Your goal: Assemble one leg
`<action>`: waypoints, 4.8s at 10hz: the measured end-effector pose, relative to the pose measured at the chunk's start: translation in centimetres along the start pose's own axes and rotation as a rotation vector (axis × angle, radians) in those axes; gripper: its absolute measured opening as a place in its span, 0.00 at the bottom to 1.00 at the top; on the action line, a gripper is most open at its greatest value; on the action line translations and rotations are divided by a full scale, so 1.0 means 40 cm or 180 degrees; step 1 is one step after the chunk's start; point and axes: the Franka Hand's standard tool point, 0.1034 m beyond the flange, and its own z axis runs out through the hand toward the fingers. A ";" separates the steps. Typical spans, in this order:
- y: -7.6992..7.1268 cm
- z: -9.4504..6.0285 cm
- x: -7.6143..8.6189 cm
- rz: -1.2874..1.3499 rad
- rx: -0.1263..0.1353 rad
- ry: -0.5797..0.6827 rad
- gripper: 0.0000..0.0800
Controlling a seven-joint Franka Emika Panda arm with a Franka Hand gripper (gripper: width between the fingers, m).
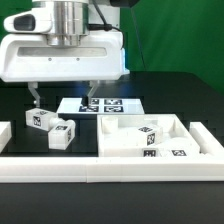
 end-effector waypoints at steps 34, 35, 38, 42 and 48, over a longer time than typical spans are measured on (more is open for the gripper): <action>0.065 0.111 -0.046 0.0860 0.0318 -0.2763 0.81; 0.069 0.098 -0.042 0.0873 0.0377 -0.2779 0.81; 0.077 0.086 -0.035 0.0947 0.0459 -0.2775 0.81; 0.029 0.080 -0.002 0.1074 0.0495 -0.2720 0.81; 0.032 0.122 -0.011 0.0944 0.0544 -0.2652 0.81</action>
Offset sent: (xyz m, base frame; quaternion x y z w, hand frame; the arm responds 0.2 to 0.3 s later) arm 0.0000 0.0000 0.0000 0.0000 -0.1938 0.0000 0.9810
